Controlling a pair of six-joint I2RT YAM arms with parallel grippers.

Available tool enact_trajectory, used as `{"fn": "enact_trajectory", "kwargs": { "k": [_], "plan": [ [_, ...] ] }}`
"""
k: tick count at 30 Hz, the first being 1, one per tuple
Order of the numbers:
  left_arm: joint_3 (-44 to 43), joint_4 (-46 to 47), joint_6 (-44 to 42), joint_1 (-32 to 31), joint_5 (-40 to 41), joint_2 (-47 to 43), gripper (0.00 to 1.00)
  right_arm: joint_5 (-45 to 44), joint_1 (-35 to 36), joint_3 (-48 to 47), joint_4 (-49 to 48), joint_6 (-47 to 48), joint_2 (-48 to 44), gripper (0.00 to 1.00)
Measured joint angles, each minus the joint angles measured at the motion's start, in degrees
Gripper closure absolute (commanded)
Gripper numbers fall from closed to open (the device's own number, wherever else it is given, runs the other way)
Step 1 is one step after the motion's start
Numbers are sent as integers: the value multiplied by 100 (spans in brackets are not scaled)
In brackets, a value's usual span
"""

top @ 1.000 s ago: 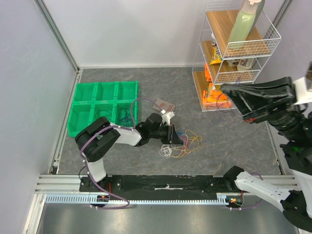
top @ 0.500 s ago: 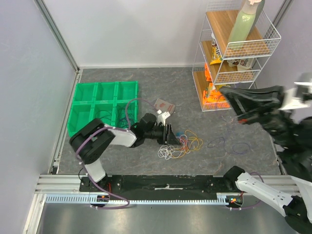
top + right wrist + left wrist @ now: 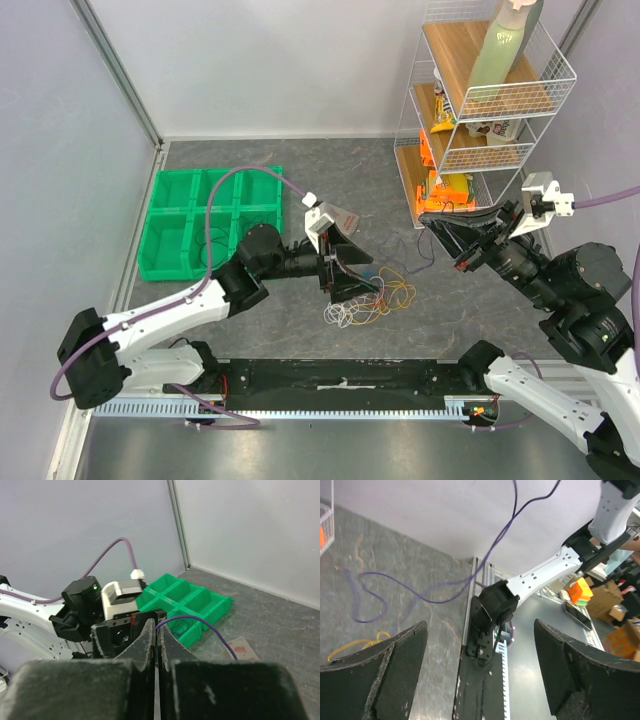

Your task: Untangle the cables

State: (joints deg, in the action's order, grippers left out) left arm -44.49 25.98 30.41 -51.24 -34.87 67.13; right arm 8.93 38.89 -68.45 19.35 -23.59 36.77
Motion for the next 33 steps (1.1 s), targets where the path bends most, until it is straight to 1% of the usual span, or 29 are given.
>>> {"fn": "enact_trajectory", "kwargs": {
  "k": [2,4,10,13,20,23,24,26,27,29,30,33],
  "plan": [
    [-52,-50,-372,-278,332,-170,9,20,0,20,-39,-31,-55,100],
    [-216,-87,-678,-518,645,-136,12,46,0,74,-107,-92,-57,100],
    [-911,-83,-1237,-981,1167,551,23,208,0,234,-197,-269,-4,100],
    [-1130,-4,-1351,-1150,1185,901,28,271,0,243,-210,-345,2,100],
    [-1401,348,-1346,-1215,1010,1486,28,321,0,243,-240,-437,-74,100],
    [-1462,498,-1327,-1217,894,1652,39,326,0,243,-260,-450,-94,100],
    [-1471,538,-1316,-1217,866,1681,39,326,0,243,-260,-450,-96,100],
    [-1471,590,-1309,-1215,796,1696,32,326,0,243,-262,-450,-101,100],
    [-1473,627,-1307,-1215,767,1696,30,326,0,243,-260,-450,-101,100],
    [-1471,726,-1300,-1222,745,1696,31,323,0,243,-260,-450,-105,100],
    [-1471,767,-1296,-1222,745,1696,34,323,0,243,-260,-450,-109,100],
    [-1471,839,-1250,-1222,739,1696,54,326,0,247,-280,-457,-122,100]
  ]
}}
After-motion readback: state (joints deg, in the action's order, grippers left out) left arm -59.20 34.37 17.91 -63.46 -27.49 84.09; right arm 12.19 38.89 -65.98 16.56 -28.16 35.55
